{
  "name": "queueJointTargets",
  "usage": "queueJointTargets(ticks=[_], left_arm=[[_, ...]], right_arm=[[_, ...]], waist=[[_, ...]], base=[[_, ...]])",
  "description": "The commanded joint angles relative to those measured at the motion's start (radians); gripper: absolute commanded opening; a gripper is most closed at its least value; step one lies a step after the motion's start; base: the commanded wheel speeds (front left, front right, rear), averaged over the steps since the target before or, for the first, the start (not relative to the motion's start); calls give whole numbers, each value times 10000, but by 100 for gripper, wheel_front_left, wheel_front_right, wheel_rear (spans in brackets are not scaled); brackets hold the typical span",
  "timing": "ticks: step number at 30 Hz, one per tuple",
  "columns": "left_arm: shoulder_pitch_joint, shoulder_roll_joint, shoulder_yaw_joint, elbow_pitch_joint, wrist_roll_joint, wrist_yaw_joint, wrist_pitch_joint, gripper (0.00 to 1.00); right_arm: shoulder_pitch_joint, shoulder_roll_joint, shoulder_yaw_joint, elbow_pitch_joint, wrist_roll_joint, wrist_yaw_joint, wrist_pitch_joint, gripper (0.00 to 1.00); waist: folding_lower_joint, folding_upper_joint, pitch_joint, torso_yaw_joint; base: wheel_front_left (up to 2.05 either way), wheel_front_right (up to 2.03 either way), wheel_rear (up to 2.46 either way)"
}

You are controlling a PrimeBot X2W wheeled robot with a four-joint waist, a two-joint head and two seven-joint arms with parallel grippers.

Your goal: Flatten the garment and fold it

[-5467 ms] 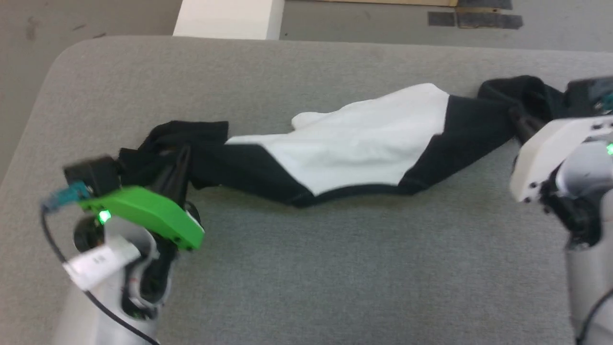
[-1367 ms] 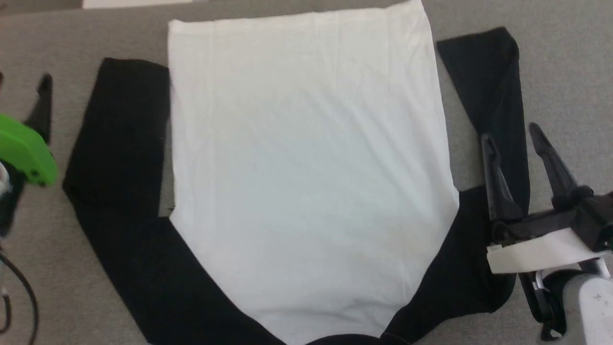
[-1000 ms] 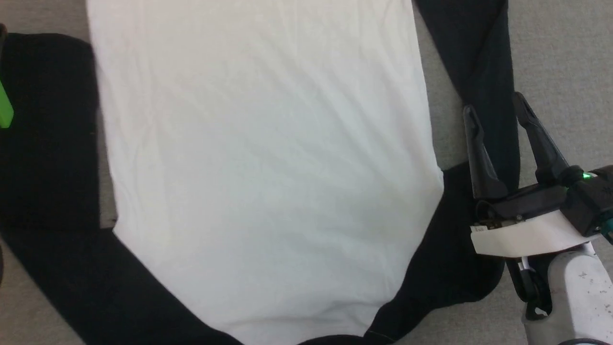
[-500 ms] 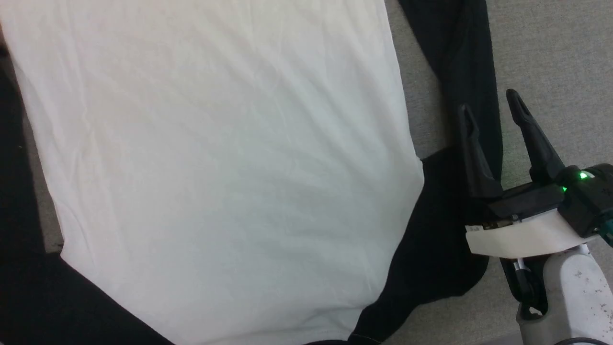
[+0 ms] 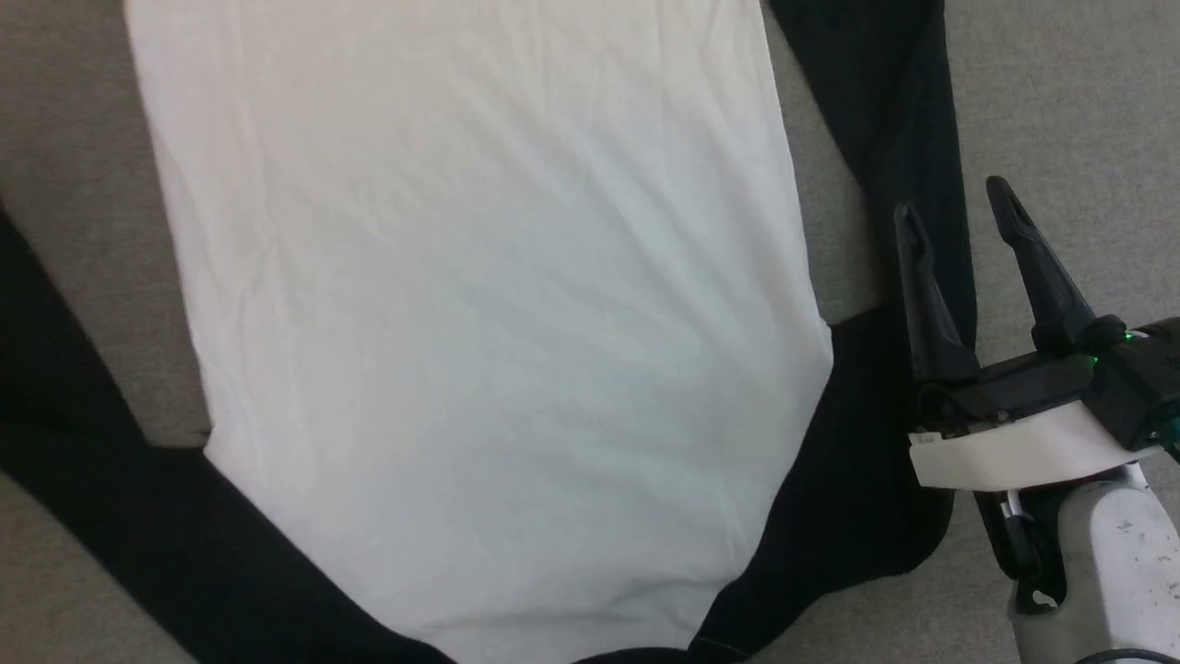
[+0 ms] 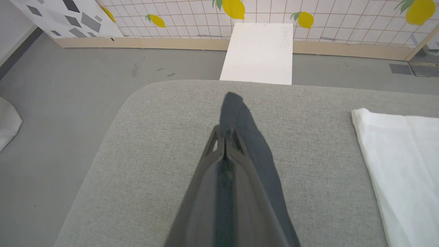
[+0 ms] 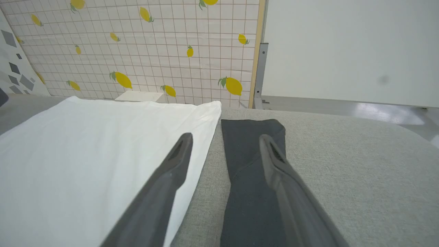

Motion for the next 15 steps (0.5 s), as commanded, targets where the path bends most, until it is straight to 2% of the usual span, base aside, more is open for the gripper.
queueJointTargets(ticks=[1, 9, 15], left_arm=[[218, 128, 90, -92, 71, -98, -198, 0], [1447, 333, 152, -1365, -183, -679, -411, 0], [2475, -71, -652, -3197, -145, -807, -104, 0]], right_arm=[[8, -10, -28, 42, 62, -15, 40, 100], [751, 115, -312, 34, 54, -15, 341, 100], [1262, 254, -576, -264, -20, -15, 633, 100]], waist=[[-1, 0, -1028, 671], [-1, 0, -2625, 1429], [-1, 0, -3287, 1866]], base=[[0, 0, 0], [0, 0, 0], [0, 0, 0]])
